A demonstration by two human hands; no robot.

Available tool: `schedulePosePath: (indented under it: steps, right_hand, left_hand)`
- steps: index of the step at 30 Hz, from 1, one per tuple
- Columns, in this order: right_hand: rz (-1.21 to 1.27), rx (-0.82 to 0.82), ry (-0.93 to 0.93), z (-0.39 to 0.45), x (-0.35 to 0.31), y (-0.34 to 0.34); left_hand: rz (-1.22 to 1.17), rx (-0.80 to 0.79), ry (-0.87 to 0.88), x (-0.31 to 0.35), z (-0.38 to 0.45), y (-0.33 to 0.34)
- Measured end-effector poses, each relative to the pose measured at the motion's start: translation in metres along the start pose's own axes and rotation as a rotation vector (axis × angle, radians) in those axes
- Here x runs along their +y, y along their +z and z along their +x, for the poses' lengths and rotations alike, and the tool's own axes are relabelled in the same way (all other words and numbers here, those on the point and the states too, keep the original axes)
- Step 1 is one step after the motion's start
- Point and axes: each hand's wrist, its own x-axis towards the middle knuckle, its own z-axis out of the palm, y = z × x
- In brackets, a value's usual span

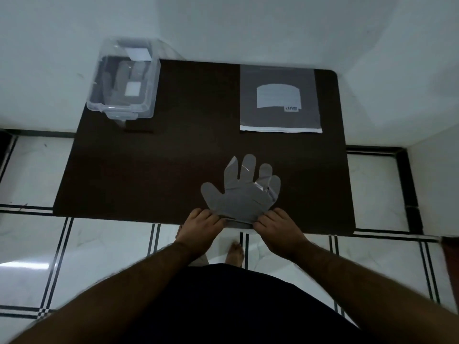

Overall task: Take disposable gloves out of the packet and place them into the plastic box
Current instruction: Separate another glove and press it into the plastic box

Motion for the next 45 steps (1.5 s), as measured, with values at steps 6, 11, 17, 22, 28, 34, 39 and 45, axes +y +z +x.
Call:
schedulePosePath:
  steps: [6, 11, 17, 22, 28, 34, 39, 45]
  right_hand:
    - [0.215, 0.147, 0.111, 0.012, -0.01, -0.011]
    - [0.557, 0.249, 0.255, 0.034, -0.014, -0.06]
    - [0.683, 0.231, 0.163, 0.069, -0.014, -0.147]
    - [0.72, 0.291, 0.146, 0.091, -0.015, -0.214]
    - [0.967, 0.346, 0.263, 0.133, -0.011, -0.274]
    - [1.139, 0.354, 0.247, 0.198, -0.021, -0.316]
    - [1.218, 0.387, 0.301, 0.269, -0.037, -0.334]
    - [1.519, 0.272, 0.426, 0.356, -0.043, -0.33]
  left_hand:
    - [-0.155, 0.059, -0.09, -0.009, -0.007, 0.003]
    - [-0.704, 0.108, -0.312, -0.023, -0.004, -0.028]
    - [-1.077, 0.141, -0.395, -0.046, 0.013, -0.083]
    - [-1.285, 0.272, -0.36, -0.067, 0.019, -0.123]
    - [-1.49, 0.447, -0.306, -0.118, 0.008, -0.187]
    - [-1.431, 0.476, -0.19, -0.198, 0.011, -0.248]
    - [-1.283, 0.437, -0.175, -0.281, 0.012, -0.281]
    - [-1.267, 0.377, -0.282, -0.384, 0.017, -0.286]
